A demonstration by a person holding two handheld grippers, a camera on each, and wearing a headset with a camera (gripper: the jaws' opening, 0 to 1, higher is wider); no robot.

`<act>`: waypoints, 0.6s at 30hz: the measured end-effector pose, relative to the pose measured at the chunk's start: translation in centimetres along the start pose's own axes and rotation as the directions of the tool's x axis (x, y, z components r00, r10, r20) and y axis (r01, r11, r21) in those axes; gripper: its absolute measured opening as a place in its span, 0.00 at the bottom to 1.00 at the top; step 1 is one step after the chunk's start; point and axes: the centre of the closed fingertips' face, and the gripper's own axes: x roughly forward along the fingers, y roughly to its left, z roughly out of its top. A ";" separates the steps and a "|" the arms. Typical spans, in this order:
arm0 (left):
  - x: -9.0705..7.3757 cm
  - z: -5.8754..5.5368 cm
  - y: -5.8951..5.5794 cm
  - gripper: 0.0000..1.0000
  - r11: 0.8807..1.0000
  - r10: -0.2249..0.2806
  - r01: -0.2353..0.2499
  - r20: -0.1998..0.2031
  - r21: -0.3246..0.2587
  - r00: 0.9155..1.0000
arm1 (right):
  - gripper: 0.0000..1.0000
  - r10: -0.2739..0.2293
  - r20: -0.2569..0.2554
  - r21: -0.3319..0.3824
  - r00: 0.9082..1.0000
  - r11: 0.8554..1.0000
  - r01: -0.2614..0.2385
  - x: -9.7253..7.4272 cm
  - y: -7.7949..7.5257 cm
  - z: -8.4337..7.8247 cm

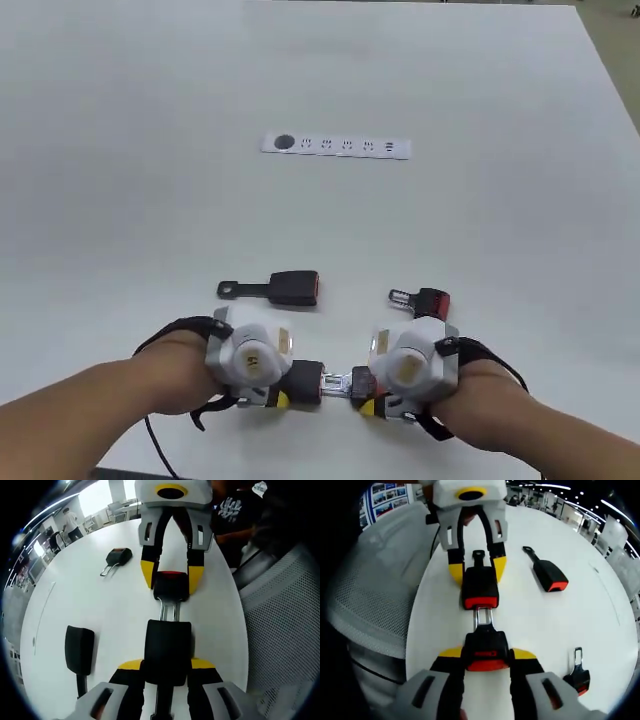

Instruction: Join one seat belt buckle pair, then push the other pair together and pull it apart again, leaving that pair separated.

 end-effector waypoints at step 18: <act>0.0 0.0 0.0 0.33 1.000 -0.021 0.021 0.006 0.019 1.000 | 0.33 -0.018 0.008 -0.022 1.000 1.000 0.018 0.8 0.4 1.3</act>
